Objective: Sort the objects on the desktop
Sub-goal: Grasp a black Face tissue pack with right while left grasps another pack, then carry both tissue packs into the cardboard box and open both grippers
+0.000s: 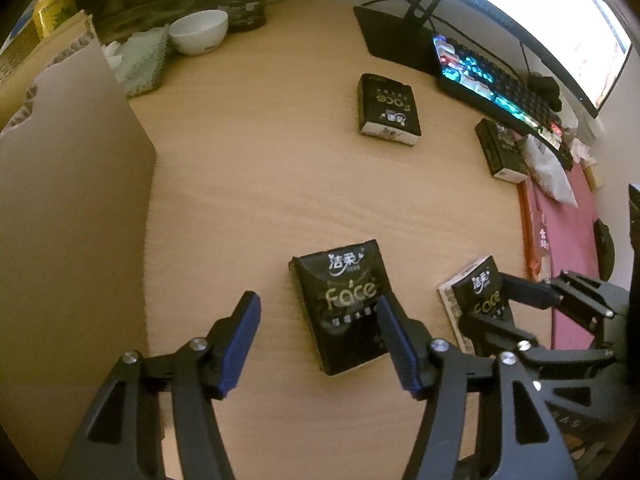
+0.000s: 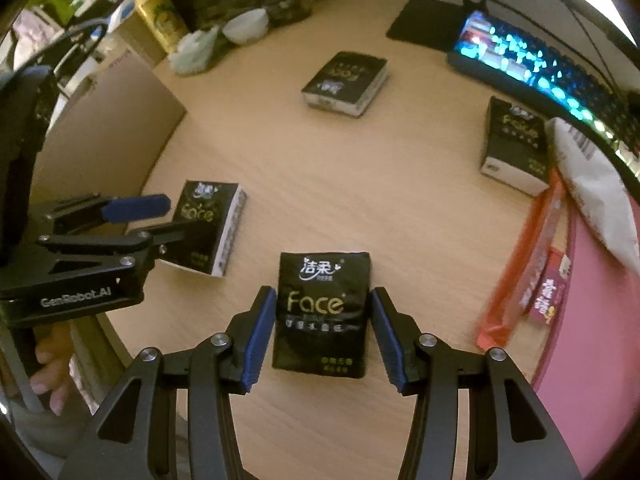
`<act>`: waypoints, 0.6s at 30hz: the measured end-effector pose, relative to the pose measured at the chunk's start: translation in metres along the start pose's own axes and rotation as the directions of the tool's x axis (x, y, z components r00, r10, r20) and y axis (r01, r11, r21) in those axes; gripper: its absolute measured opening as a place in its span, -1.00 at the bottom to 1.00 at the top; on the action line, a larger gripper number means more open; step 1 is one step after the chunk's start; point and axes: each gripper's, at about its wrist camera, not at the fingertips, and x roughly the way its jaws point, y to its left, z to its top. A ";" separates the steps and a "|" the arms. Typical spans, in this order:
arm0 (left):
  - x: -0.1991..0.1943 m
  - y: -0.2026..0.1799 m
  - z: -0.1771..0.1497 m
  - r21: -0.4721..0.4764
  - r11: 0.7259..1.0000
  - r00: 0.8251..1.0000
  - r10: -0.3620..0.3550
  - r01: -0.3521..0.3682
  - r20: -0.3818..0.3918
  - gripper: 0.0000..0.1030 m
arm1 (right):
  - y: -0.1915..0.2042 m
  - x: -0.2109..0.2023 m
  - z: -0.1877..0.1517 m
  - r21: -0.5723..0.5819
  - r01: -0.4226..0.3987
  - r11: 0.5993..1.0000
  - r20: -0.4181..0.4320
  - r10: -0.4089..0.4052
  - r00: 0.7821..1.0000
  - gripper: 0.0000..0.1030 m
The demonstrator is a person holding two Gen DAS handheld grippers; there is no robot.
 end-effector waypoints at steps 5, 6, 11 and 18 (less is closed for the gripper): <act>0.002 -0.005 0.003 0.005 1.000 1.000 -0.009 0.009 0.001 0.30 | 0.004 0.001 0.000 -0.025 0.024 0.999 0.005 -0.024 1.000 -0.02; 0.004 -0.007 0.004 0.008 1.000 1.000 -0.014 0.014 0.000 0.30 | 0.005 0.001 0.000 -0.029 0.030 0.999 0.005 -0.030 1.000 -0.04; 0.008 -0.017 0.005 0.028 1.000 1.000 -0.004 0.004 -0.005 0.24 | 0.002 -0.001 -0.002 -0.035 0.026 0.999 -0.002 -0.026 1.000 -0.07; 0.007 -0.022 0.005 0.040 0.999 1.000 0.019 -0.018 -0.012 -0.57 | -0.006 -0.009 -0.003 -0.031 0.026 0.999 0.003 -0.026 1.000 -0.08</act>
